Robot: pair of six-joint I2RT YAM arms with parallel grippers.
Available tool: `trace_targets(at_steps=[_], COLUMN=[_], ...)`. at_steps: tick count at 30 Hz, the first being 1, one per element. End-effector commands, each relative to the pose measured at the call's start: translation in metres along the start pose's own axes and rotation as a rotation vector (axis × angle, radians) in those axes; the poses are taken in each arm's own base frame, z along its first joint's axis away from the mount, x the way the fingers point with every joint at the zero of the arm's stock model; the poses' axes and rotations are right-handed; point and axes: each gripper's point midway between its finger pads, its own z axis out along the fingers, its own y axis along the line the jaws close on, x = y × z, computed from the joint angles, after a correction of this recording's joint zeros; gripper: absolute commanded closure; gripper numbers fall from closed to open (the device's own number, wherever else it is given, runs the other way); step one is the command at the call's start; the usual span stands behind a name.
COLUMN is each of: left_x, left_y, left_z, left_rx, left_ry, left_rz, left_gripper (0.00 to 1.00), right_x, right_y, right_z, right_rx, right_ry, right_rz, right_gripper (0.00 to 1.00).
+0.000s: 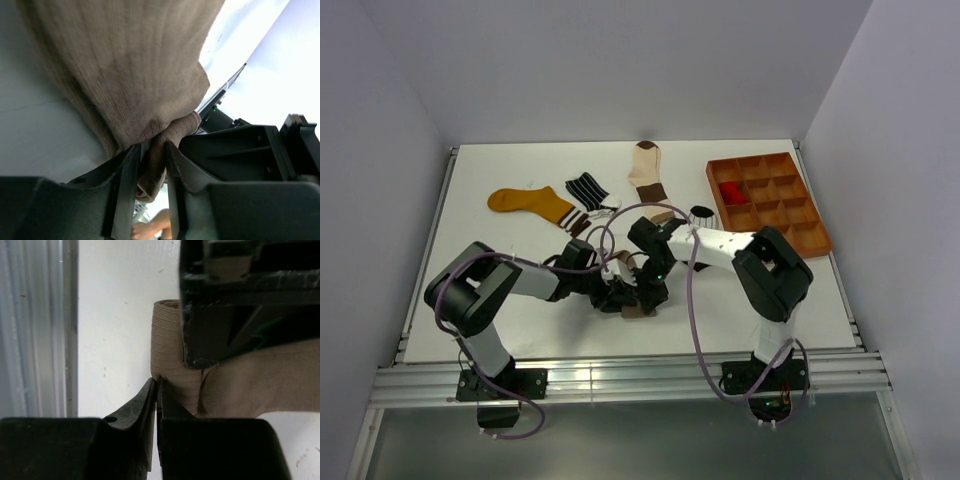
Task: Roll the socks
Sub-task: Roll the sock at the center of the board.
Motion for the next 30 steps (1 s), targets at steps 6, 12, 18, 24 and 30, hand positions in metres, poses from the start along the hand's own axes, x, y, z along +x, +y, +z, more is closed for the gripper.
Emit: trace_targets(at_steps=[6,12,18,24,30], left_x=[-0.022,-0.028,-0.034,-0.039,-0.049], left_y=[0.054,0.069,0.074,0.068,0.074], left_z=[-0.008,-0.018,-0.027,-0.028,-0.022], left_rx=[-0.236,-0.249,-0.273,-0.29,-0.338], left_ry=[-0.184,-0.292,-0.399,-0.468,-0.484], left_rz=[0.141,0.202,0.287,0.405,0.447], left_gripper=[0.57,0.52,0.48,0.49,0.59], right_x=[0.006,0.001,-0.001,-0.004,-0.004], right_y=[0.014,0.002,0.0,-0.001,0.006], right_z=[-0.007,-0.014,-0.014,-0.016,-0.016], right_rx=[-0.27,-0.333,-0.395,-0.394,-0.404], right_ry=[0.017,-0.023,-0.03,-0.029,-0.015], right_rz=[0.219,0.314,0.372,0.366,0.358], right_gripper=[0.97,0.97,0.97,0.97,0.98])
